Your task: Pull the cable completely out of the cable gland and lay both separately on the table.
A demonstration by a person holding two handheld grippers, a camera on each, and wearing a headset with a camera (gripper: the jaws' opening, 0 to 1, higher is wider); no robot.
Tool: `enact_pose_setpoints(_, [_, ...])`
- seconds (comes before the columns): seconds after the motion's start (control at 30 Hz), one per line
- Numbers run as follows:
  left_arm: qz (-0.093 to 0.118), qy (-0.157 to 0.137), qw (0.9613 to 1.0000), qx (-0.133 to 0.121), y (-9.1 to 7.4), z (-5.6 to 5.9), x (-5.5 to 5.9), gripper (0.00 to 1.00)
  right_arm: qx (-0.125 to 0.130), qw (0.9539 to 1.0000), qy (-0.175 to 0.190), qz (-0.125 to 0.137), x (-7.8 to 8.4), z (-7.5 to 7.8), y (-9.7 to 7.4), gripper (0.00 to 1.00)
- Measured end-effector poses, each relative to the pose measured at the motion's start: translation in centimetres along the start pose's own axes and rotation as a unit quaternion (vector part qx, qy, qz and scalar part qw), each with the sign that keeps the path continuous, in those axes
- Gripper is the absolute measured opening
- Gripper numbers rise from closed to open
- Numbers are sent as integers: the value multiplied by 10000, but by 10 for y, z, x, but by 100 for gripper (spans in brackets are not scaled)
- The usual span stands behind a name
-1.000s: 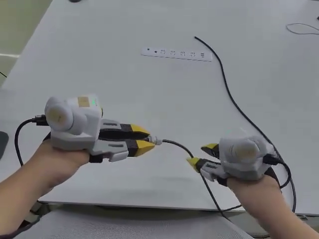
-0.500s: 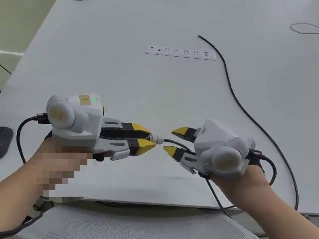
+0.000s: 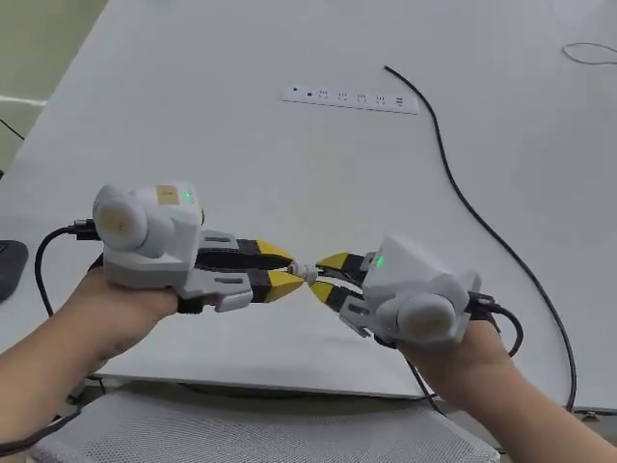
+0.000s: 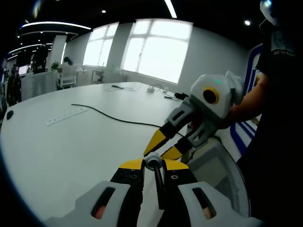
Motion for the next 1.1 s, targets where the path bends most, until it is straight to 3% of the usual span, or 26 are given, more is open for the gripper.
enact_pose_setpoints(0.3, [-41, 12, 10000, 27, 0, 3, 1, 15, -33, 9999, 113, 40, 3, -4, -1, 0])
enact_pose_setpoints(0.67, [-51, 54, 10000, -4, 0, 0, -1, 15, 85, 9978, 645, 102, 4, -1, 0, 0])
enact_pose_setpoints(0.77, [-23, 66, 10000, -17, 0, 0, -3, 15, 210, 9964, 816, 11, 9, 3, 0, 0])
enact_pose_setpoints(0.97, [5, 60, 10000, -18, -1, -3, -5, 15, 378, 9911, 1258, -202, 27, 7, -3, 0])
enact_pose_setpoints(1.07, [25, 65, 10000, -9, 0, -2, -5, 15, 529, 9817, 1813, -239, 37, 12, -9, 0])
enact_pose_setpoints(1.1, [27, 63, 10000, -6, 1, -1, -5, 15, 533, 9814, 1829, -245, 39, 14, -9, 0])
Point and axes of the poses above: the centre of the closed fingertips' face, and the gripper's own axes: y roughly forward along the fingers, z roughly to its right, x roughly out of its underside, the point moved 6 cm from there along -y, roughly backward along the fingers, and after that the axes turned 7 degrees about z, right-handed, at the moved point
